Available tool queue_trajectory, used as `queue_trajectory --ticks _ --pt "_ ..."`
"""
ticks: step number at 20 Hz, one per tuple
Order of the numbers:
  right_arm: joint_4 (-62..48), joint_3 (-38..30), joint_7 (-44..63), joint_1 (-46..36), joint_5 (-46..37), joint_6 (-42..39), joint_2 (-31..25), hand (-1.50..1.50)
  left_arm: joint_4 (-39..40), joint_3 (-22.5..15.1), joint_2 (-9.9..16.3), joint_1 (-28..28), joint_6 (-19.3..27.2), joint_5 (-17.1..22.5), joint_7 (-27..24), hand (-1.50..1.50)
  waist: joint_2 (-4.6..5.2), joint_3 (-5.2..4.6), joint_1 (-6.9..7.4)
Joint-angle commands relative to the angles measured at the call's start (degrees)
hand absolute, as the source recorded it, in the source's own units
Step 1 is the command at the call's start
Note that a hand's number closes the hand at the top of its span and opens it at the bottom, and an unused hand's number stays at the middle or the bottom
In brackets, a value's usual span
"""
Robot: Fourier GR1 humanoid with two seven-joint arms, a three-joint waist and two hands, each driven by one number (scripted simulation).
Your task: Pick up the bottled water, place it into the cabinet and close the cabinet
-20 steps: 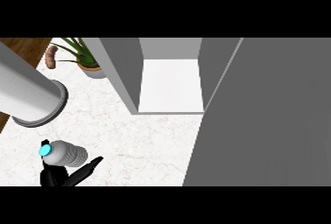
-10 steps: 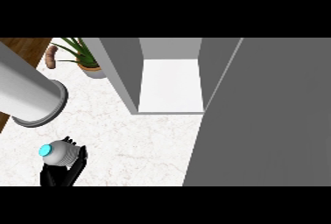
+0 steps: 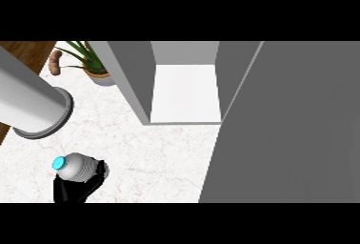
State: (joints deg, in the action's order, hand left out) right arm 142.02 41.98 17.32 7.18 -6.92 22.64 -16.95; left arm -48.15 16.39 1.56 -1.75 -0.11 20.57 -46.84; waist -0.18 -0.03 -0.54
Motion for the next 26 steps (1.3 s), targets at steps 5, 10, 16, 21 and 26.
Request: queue_trajectory --ticks 5,10,16,21,26 --pt "2.73 1.78 -1.78 1.35 -3.99 0.64 -1.09 -1.50 2.13 -11.28 -1.49 -5.56 -7.28 -7.04 2.05 1.50 0.00 0.00 -0.52" --pt "2.62 3.87 -2.11 3.41 -5.39 1.33 -1.57 -1.50 -9.21 -14.07 -1.52 -1.39 -4.82 -4.87 5.41 1.50 -0.08 0.07 0.33" --pt "5.86 3.68 4.38 0.43 -7.43 1.75 -1.00 -1.50 -15.13 -17.66 -1.53 0.83 -4.09 -5.02 9.96 1.50 -0.04 0.02 0.41" --pt "5.44 5.14 1.78 2.22 -8.33 2.43 -1.37 -1.50 -23.00 -17.62 -0.89 1.26 -6.29 -1.35 20.13 1.50 -0.14 0.03 0.32" --pt "8.96 1.54 2.81 2.24 -5.11 1.86 -4.17 -1.50 -29.79 -23.72 -1.54 3.96 -1.81 -0.19 20.82 1.50 -0.11 0.04 0.17"
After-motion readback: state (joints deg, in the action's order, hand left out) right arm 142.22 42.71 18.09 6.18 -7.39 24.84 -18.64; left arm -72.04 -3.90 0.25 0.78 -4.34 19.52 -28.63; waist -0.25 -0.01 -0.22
